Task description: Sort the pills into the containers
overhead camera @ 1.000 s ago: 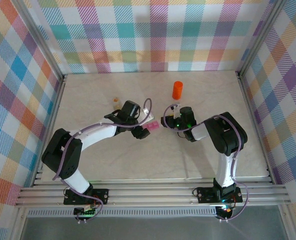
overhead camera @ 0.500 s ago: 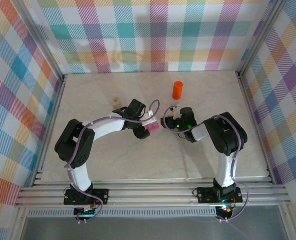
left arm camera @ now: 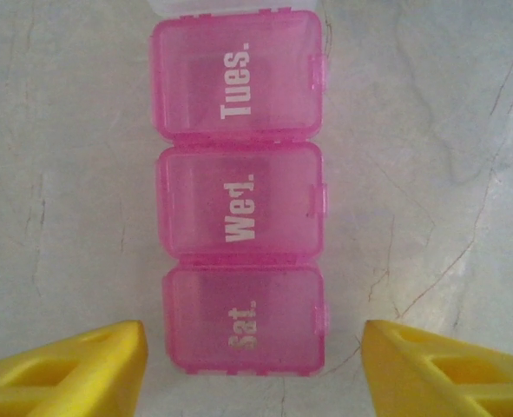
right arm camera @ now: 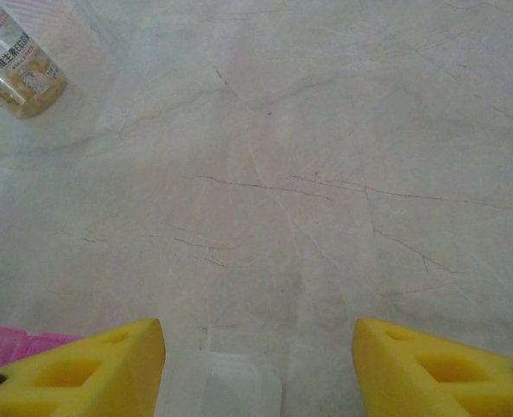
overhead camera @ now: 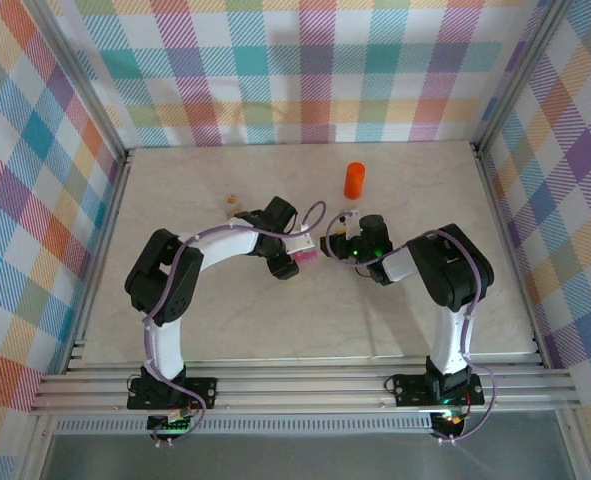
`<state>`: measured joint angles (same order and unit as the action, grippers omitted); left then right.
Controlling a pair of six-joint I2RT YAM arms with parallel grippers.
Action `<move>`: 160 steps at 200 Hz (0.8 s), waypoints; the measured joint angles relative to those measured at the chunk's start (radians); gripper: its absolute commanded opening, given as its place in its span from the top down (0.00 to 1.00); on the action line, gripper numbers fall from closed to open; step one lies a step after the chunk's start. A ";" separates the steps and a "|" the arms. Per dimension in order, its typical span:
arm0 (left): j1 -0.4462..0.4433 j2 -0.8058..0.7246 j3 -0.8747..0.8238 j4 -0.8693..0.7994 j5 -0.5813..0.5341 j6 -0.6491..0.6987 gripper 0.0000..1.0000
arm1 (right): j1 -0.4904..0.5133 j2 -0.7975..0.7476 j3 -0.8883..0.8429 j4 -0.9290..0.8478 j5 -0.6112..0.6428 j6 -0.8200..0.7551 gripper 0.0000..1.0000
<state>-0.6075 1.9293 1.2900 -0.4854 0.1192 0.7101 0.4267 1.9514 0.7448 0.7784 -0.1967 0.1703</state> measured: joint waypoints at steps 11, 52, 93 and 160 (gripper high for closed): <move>0.000 0.012 0.014 -0.015 0.003 0.007 0.49 | 0.000 0.000 0.000 0.000 0.000 -0.003 0.39; 0.000 0.043 0.070 -0.087 0.018 0.010 0.64 | 0.004 0.000 -0.002 0.000 0.004 -0.019 0.38; 0.028 0.080 0.155 -0.198 0.089 -0.015 0.68 | 0.024 -0.018 -0.006 -0.015 0.045 -0.061 0.45; 0.108 0.127 0.227 -0.320 0.221 -0.090 0.63 | 0.109 -0.032 0.031 -0.075 0.209 -0.161 0.47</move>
<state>-0.4995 2.0563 1.5173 -0.8059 0.3405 0.6205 0.5362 1.9194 0.7757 0.7036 0.0124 0.0097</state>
